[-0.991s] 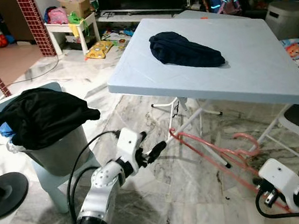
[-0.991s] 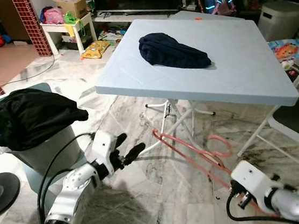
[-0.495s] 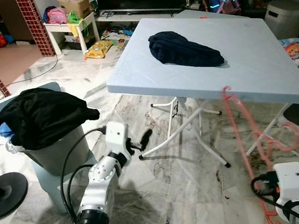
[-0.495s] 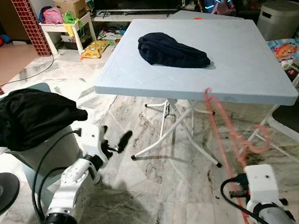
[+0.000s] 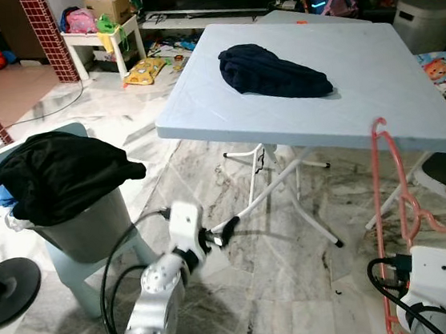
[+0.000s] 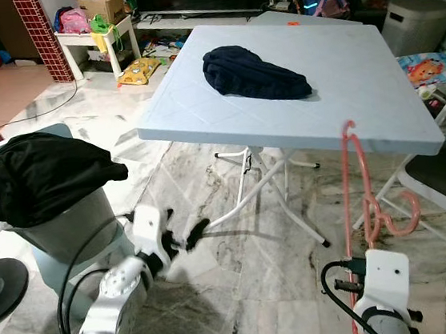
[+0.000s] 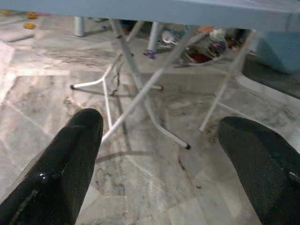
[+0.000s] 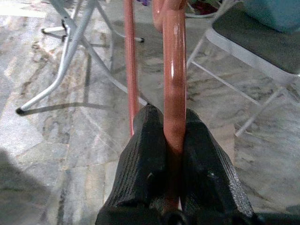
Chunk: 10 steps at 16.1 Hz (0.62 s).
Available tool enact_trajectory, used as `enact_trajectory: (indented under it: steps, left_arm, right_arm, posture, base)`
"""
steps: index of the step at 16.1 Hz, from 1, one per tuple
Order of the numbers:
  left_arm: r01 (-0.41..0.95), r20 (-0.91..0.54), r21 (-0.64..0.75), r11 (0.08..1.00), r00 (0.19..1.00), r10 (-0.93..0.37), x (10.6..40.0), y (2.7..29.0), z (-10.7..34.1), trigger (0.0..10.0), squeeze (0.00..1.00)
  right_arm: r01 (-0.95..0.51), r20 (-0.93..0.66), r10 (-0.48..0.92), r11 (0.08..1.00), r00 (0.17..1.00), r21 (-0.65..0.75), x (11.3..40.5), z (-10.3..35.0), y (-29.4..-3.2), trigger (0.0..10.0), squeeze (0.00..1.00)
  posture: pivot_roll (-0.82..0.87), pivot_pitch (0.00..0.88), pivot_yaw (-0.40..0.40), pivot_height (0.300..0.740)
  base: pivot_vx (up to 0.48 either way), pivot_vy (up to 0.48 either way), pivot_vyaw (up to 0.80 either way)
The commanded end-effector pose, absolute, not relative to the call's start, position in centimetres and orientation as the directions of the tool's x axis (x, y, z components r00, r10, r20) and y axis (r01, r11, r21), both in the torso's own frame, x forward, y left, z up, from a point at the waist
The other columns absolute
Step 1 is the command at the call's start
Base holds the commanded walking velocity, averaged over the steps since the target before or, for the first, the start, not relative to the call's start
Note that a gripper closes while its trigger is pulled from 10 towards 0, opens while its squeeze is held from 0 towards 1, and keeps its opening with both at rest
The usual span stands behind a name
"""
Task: Hang hanger
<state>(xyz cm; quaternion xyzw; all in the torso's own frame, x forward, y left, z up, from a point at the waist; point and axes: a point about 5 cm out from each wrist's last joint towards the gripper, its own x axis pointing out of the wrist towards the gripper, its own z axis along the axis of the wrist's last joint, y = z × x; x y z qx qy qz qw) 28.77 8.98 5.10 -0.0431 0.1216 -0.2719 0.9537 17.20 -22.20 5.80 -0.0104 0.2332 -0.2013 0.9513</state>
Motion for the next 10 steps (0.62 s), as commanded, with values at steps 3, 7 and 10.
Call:
enact_trajectory:
  steps: [3, 7, 10]
  left_arm:
    - [0.554, -0.207, -0.159, 0.817, 0.791, -0.576, 28.41, 8.63, 5.43, 10.0, 0.00]
    - [0.545, -0.199, -0.167, 0.822, 0.797, -0.570, 28.63, 9.37, 5.65, 10.0, 0.00]
    - [0.541, -0.206, -0.182, 0.821, 0.796, -0.570, 28.68, 9.34, 5.68, 10.0, 0.00]
  right_arm:
    - [0.453, -0.401, -0.458, 0.884, 0.793, -0.114, 16.86, 6.68, -23.41, 0.0, 0.00]
    - [0.452, -0.393, -0.454, 0.886, 0.800, -0.103, 17.26, 7.03, -23.76, 9.6, 0.00]
    - [0.439, -0.407, -0.435, 0.894, 0.803, -0.089, 17.44, 6.79, -23.35, 10.0, 0.00]
  posture:
    - [-0.05, 0.000, -0.007, 0.740]
    - [-0.05, 0.000, -0.008, 0.740]
    - [-0.05, 0.000, -0.009, 0.740]
  base:
    - [0.000, 0.000, 0.00]
    - [0.000, 0.000, 0.00]
    - [0.000, 0.000, -0.80]
